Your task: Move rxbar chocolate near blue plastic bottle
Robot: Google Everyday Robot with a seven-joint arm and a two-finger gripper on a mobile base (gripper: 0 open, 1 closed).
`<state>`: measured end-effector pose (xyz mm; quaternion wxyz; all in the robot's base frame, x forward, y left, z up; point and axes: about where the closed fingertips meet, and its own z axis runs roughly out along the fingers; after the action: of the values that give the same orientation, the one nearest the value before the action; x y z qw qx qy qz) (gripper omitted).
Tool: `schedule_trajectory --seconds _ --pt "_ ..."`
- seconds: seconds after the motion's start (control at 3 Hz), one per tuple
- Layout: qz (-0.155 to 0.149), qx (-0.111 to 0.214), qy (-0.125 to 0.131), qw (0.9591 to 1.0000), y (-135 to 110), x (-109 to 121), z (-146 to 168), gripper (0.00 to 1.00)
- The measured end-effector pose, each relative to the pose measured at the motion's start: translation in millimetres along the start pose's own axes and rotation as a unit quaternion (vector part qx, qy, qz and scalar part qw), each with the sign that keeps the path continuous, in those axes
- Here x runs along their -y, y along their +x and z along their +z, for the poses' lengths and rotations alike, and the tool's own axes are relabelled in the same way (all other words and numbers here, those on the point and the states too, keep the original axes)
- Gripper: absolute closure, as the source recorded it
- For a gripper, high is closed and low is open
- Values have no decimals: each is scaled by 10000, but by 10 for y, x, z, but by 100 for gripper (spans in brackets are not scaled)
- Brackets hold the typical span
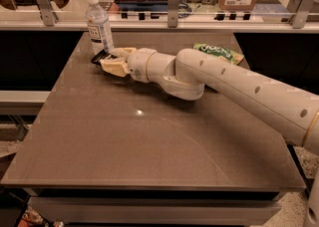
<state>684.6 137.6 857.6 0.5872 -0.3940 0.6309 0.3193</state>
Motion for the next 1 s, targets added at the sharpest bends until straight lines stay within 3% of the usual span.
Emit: schedule_trajectory --seconds 0.33,1.0 --pt "-7 7 -21 10000 -15 -23 12 82" --pt "-10 16 -56 10000 -29 -59 45 36"
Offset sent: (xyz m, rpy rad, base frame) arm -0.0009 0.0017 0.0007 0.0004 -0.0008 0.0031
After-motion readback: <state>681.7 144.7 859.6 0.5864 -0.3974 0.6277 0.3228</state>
